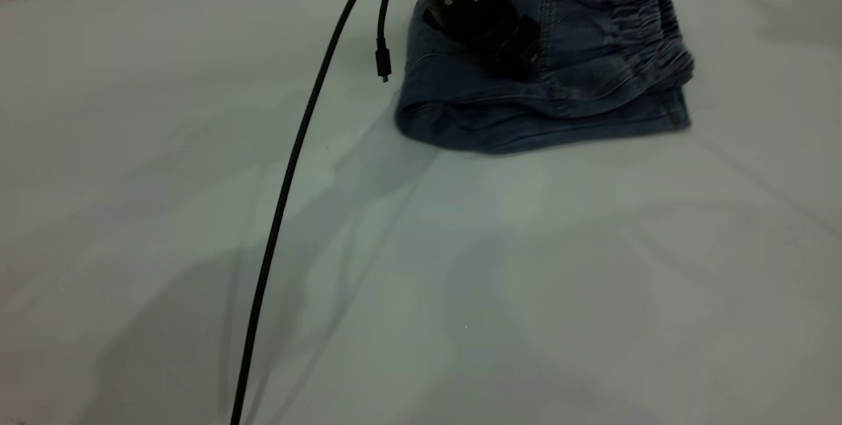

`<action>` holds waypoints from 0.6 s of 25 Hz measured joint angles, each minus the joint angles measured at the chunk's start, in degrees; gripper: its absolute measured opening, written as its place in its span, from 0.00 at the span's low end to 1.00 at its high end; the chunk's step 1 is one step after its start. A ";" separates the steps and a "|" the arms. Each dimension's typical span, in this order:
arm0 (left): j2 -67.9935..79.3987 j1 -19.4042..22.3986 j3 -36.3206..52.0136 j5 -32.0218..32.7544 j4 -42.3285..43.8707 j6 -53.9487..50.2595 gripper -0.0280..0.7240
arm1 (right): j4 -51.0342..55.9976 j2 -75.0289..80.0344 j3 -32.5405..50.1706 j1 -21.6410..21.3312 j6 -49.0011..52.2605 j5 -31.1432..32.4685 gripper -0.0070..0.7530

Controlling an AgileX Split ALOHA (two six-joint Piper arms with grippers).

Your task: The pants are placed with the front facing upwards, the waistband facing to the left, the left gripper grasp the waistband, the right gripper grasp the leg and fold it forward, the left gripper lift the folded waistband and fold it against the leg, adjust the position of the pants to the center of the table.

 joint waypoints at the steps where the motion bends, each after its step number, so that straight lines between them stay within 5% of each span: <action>1: -0.13 0.00 -0.01 1.91 1.21 -0.04 0.78 | 0.00 0.00 0.00 0.00 -0.05 0.00 0.58; 9: 0.22 0.01 -5.28 22.31 7.28 -0.52 0.78 | -0.01 0.04 0.00 0.00 -1.05 0.00 0.58; 15: 0.87 0.05 -12.54 36.25 7.66 -11.44 0.78 | -0.01 0.07 0.00 0.00 -1.14 0.00 0.58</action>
